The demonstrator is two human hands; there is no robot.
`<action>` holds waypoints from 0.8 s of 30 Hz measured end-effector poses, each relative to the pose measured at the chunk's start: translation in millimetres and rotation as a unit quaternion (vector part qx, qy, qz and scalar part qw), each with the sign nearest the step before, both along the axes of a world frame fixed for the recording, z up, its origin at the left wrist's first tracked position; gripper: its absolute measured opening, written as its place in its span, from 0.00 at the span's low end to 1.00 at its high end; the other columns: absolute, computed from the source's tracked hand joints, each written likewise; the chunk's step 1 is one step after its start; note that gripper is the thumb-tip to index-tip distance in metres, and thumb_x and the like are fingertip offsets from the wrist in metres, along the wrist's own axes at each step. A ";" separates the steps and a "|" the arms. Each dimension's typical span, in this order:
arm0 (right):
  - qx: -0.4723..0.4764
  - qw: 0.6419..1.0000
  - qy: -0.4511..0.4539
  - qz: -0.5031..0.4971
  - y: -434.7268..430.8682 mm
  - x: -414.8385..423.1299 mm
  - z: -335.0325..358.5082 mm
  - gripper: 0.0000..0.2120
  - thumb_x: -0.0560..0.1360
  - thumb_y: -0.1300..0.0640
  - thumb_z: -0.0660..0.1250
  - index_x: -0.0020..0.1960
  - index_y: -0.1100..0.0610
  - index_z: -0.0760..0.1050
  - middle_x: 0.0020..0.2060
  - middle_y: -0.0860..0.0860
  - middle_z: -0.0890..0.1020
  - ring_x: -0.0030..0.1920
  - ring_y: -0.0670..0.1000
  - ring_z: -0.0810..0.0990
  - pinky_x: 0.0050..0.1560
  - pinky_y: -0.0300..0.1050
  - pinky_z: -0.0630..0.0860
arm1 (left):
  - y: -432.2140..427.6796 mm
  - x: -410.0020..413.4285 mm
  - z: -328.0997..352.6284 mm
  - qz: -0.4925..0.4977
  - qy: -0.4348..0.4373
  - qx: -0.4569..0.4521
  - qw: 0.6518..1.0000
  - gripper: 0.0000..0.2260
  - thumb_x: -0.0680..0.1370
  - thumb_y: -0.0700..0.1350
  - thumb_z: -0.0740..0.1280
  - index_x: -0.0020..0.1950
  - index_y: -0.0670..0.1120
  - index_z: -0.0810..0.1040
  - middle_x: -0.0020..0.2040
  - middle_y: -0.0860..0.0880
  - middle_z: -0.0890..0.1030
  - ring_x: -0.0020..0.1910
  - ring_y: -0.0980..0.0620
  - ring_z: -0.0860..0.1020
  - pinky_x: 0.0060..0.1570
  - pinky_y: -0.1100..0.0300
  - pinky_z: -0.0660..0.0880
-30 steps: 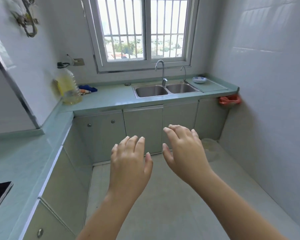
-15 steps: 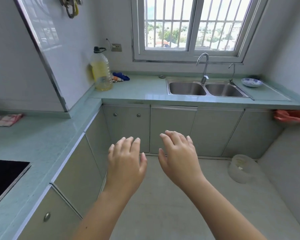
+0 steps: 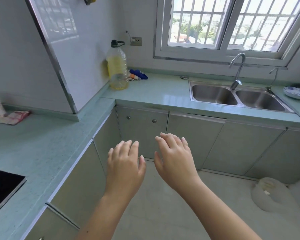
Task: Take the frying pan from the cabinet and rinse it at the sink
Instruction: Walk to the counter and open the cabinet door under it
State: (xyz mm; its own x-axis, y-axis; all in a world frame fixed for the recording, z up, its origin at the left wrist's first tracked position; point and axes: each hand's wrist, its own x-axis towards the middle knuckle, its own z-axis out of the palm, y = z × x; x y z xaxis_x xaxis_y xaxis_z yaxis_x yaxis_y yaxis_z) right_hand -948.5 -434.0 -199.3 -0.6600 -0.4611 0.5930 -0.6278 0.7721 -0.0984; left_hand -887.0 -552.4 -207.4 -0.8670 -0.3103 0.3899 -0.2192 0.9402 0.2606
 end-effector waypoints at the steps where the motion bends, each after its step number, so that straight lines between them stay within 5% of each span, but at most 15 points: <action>1: 0.007 1.000 -0.001 0.010 -11.2 -13.3 -0.9 0.15 0.63 0.56 0.68 0.48 0.58 0.81 0.47 0.53 0.84 0.49 0.55 0.84 0.48 0.59 0.79 | -9.5 -12.7 -2.4 0.008 0.002 0.006 1.000 0.22 0.71 0.49 0.56 0.55 0.39 0.81 0.51 0.42 0.84 0.53 0.40 0.81 0.51 0.40 0.77; 7: 0.038 0.996 -0.011 0.074 -86.9 -92.0 -6.4 0.16 0.60 0.57 0.74 0.48 0.57 0.81 0.48 0.52 0.84 0.49 0.54 0.83 0.48 0.58 0.79 | -74.1 -78.0 -14.7 0.064 0.003 0.039 0.997 0.21 0.72 0.49 0.56 0.55 0.39 0.81 0.52 0.42 0.84 0.54 0.41 0.81 0.52 0.41 0.78; 14: 0.047 0.988 -0.035 0.145 -161.5 -144.8 -18.8 0.15 0.67 0.56 0.58 0.47 0.57 0.80 0.47 0.51 0.84 0.49 0.55 0.83 0.48 0.55 0.79 | -145.0 -113.6 -25.9 0.144 0.014 0.031 0.989 0.21 0.72 0.48 0.56 0.54 0.38 0.81 0.50 0.42 0.84 0.51 0.40 0.82 0.51 0.45 0.77; 24: 0.065 0.957 -0.081 0.271 -250.8 -185.7 -49.2 0.14 0.64 0.57 0.63 0.48 0.57 0.80 0.47 0.52 0.83 0.49 0.55 0.83 0.49 0.55 0.79 | -210.4 -122.4 -50.9 0.265 -0.002 0.052 0.963 0.18 0.72 0.46 0.58 0.53 0.38 0.80 0.49 0.42 0.83 0.50 0.40 0.81 0.49 0.44 0.78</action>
State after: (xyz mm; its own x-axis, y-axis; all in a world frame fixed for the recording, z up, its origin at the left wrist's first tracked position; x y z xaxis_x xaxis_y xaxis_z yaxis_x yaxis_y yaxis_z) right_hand -1134.2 -684.9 -248.5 -0.3814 -0.8247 0.4176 -0.9242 0.3492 -0.1546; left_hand -1009.4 -762.8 -258.3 -0.5782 -0.7464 0.3295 -0.6620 0.6653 0.3452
